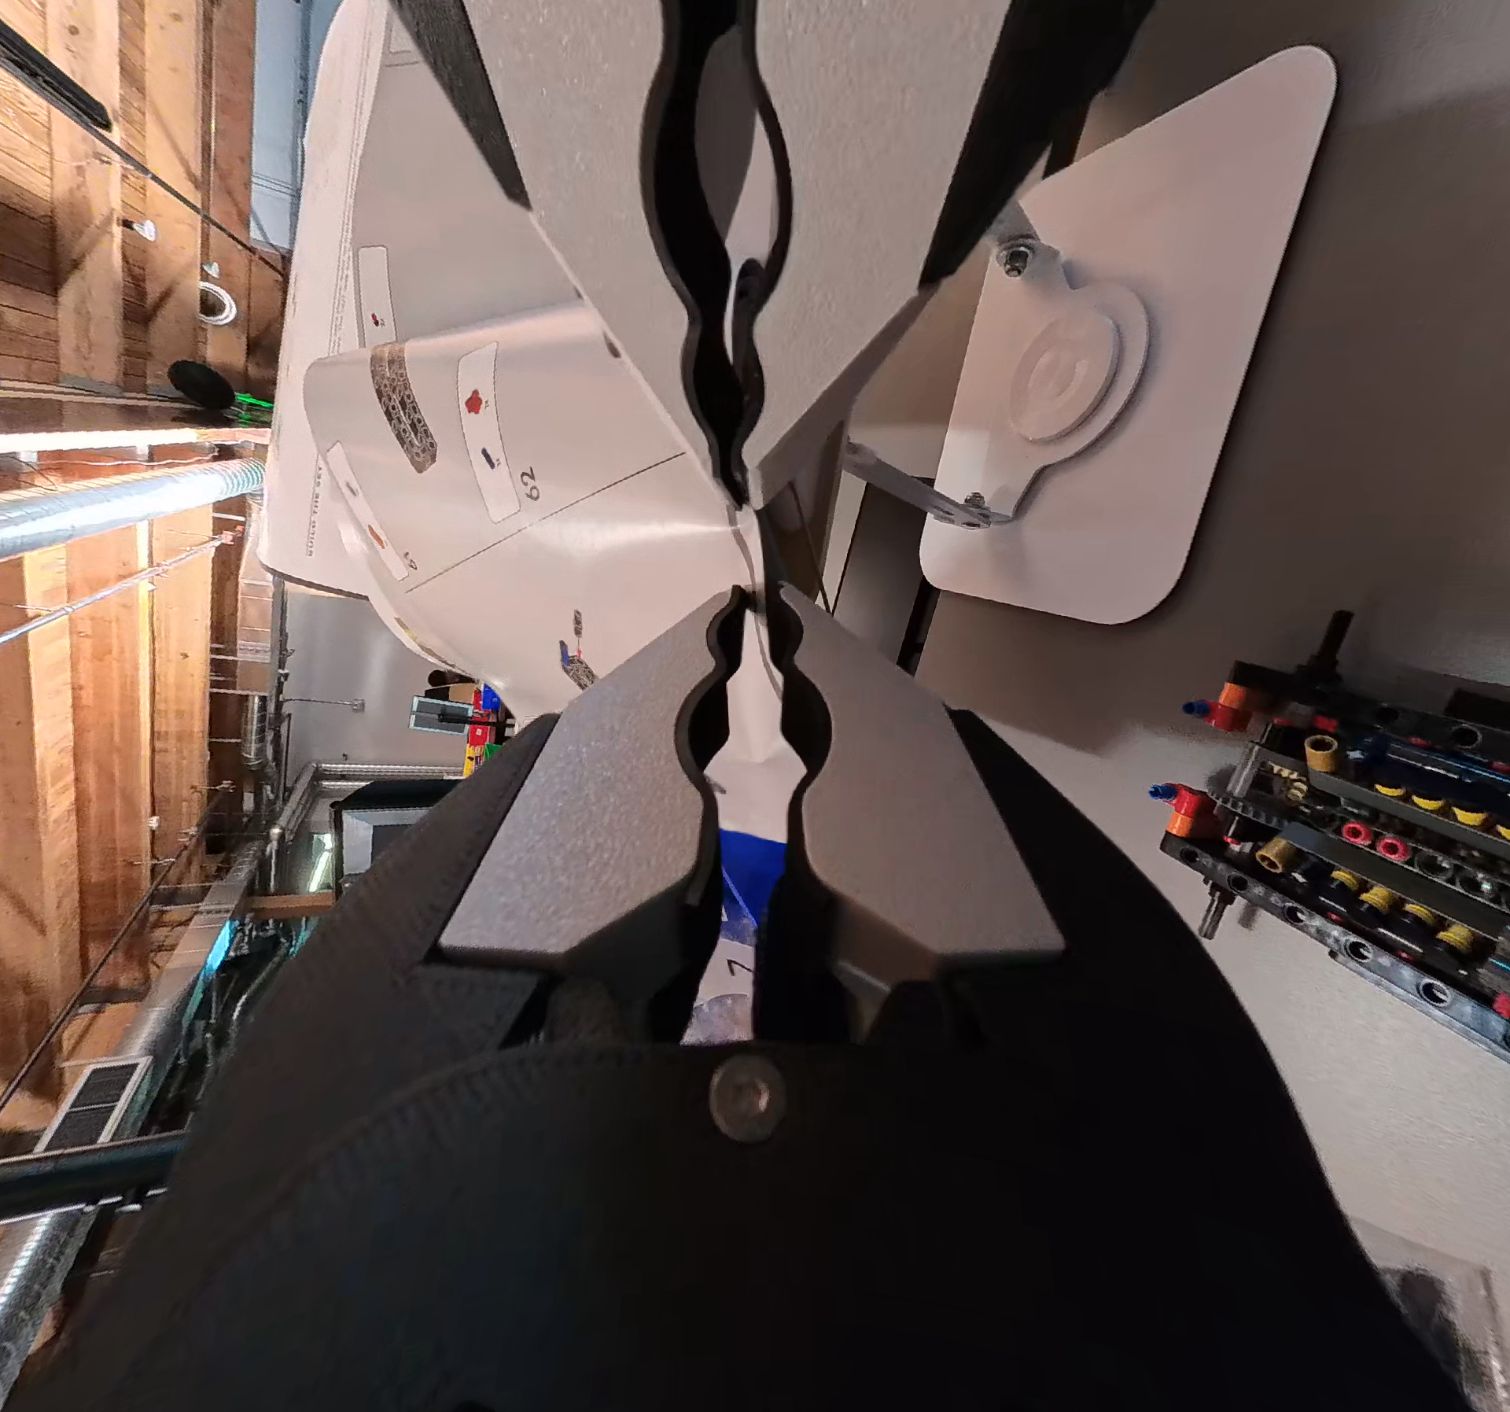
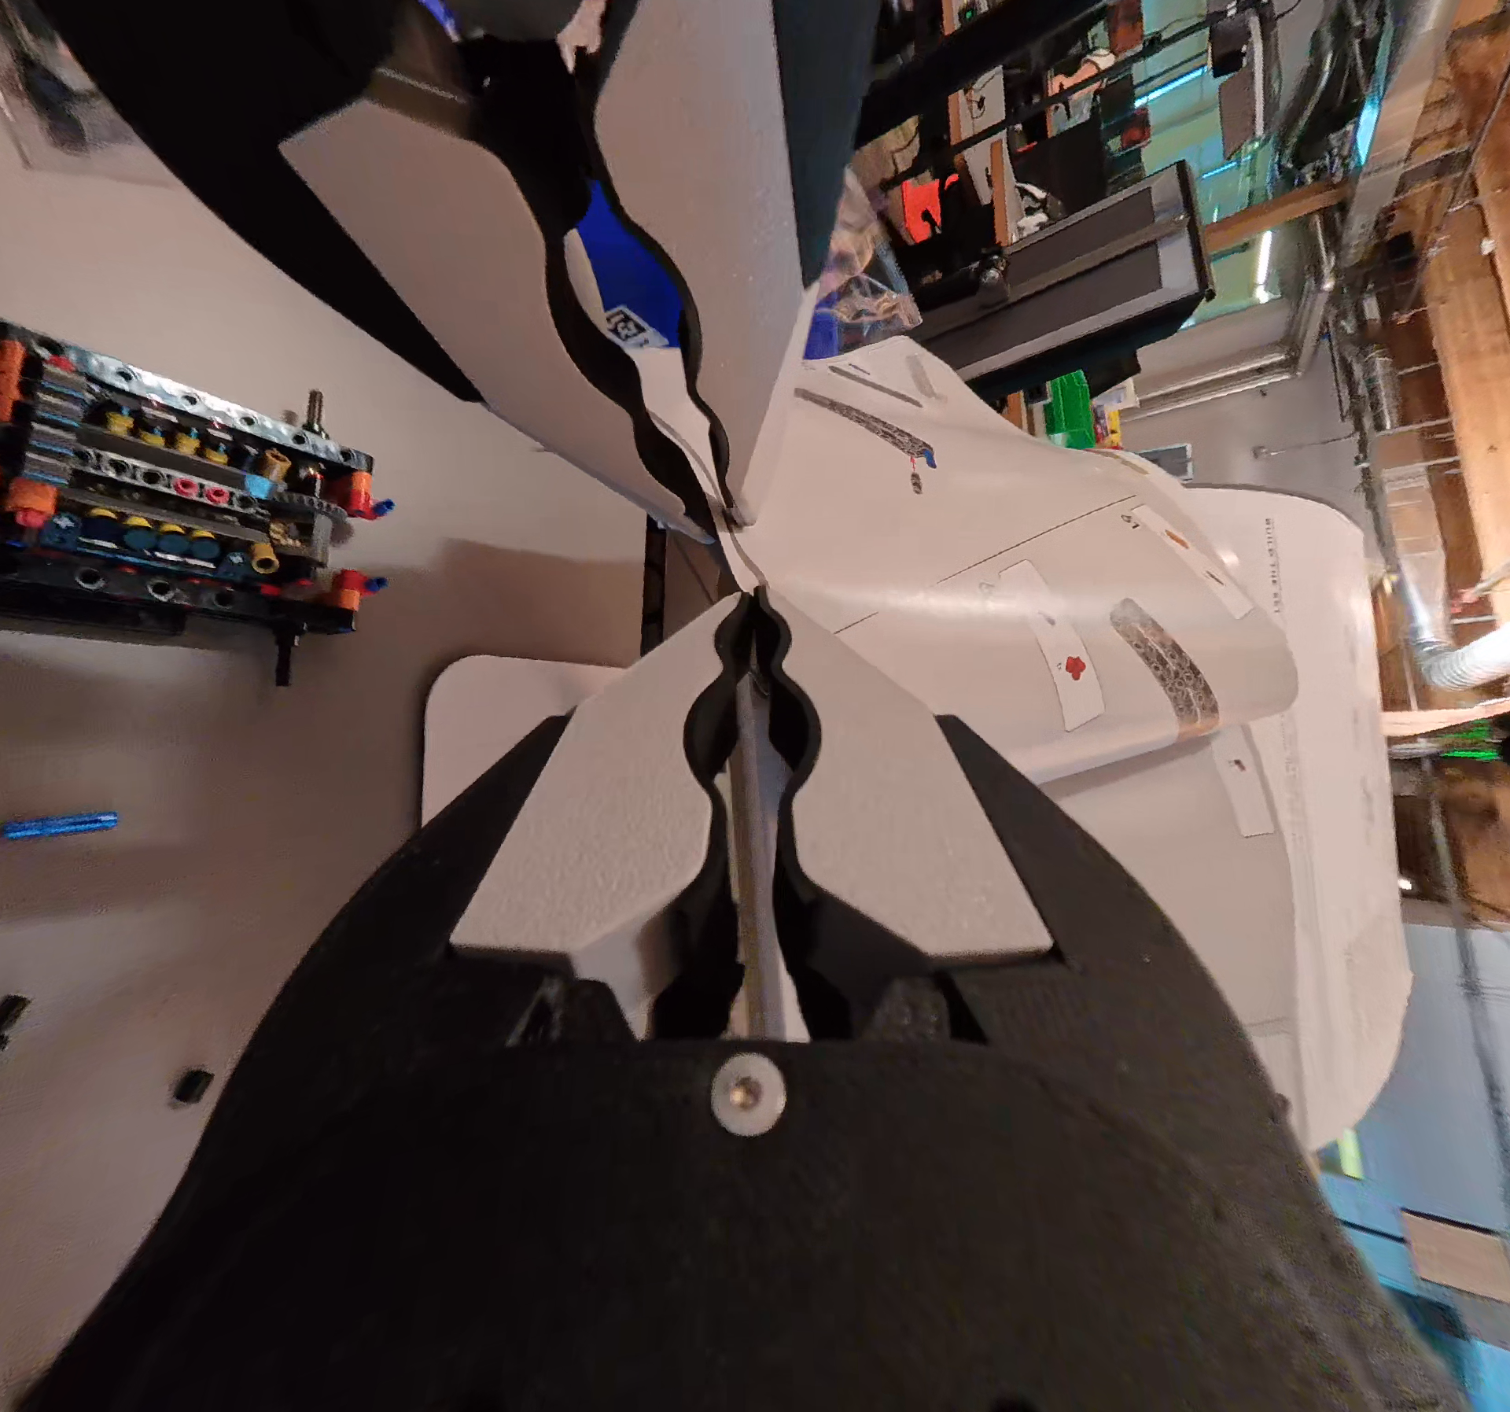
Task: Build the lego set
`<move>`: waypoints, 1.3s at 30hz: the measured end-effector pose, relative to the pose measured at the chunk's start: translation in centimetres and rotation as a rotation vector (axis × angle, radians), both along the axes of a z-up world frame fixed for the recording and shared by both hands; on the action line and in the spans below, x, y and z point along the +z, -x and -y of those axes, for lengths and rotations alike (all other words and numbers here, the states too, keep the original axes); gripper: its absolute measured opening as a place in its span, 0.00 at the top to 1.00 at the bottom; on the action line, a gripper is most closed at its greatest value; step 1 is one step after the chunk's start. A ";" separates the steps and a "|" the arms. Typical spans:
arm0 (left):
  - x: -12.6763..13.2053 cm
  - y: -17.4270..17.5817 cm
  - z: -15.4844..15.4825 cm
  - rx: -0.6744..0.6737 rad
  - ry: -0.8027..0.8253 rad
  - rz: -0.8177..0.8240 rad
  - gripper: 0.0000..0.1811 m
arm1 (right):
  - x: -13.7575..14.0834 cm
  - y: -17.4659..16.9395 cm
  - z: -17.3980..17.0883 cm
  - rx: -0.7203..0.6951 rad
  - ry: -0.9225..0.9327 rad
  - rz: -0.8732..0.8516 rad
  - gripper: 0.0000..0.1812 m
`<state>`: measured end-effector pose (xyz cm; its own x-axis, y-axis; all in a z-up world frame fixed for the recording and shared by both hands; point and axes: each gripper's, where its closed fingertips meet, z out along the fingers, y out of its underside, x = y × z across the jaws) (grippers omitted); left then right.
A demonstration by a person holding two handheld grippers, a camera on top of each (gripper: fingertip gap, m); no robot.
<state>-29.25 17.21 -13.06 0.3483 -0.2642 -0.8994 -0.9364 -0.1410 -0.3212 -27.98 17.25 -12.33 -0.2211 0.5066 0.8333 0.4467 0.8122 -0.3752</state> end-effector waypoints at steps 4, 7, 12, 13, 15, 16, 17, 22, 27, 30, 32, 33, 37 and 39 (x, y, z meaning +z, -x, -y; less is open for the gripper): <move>1.2 0.1 0.2 0.008 -0.068 0.028 0.89 | 0.6 -0.1 0.2 0.009 0.110 -0.043 1.00; 2.5 0.6 0.8 0.026 -0.141 0.050 0.83 | 1.4 -0.5 0.1 0.006 0.183 -0.099 1.00; 3.5 1.8 1.8 0.055 -0.192 0.093 0.74 | 3.5 -2.1 -1.1 -0.031 0.303 -0.258 1.00; 3.6 2.1 1.9 0.067 -0.198 0.098 0.74 | 3.8 -2.6 -1.5 -0.043 0.318 -0.286 1.00; 3.5 2.5 1.9 0.082 -0.200 0.103 0.73 | 4.2 -3.7 -2.3 -0.076 0.335 -0.348 1.00; 3.5 2.6 1.9 0.085 -0.202 0.110 0.73 | 4.2 -4.2 -2.8 -0.093 0.342 -0.370 1.00; 3.2 2.6 1.8 0.082 -0.190 0.118 0.74 | 4.2 -4.8 -3.3 -0.110 0.352 -0.393 1.00; 1.6 1.6 0.3 0.085 -0.110 0.180 0.74 | 4.6 -7.5 -5.6 -0.190 0.417 -0.500 1.00; 1.4 -0.8 -1.3 0.043 -0.083 0.194 0.76 | 4.8 -9.9 -8.0 -0.256 0.514 -0.579 1.00; 2.2 -3.1 -2.6 0.001 -0.084 0.177 0.77 | 4.3 -10.7 -8.8 -0.274 0.546 -0.593 1.00; 2.6 -4.7 -3.7 -0.026 -0.081 0.154 0.78 | 3.9 -11.2 -9.4 -0.287 0.601 -0.601 1.00; 2.8 -5.4 -4.3 -0.036 -0.078 0.147 0.78 | 3.8 -11.4 -9.8 -0.288 0.632 -0.611 1.00; 2.6 -7.2 -6.9 -0.051 -0.019 0.149 0.79 | 3.4 -12.5 -11.4 -0.283 0.767 -0.638 0.91; 2.6 -7.8 -7.8 -0.051 0.003 0.153 0.79 | 3.1 -13.0 -12.3 -0.282 0.825 -0.644 0.89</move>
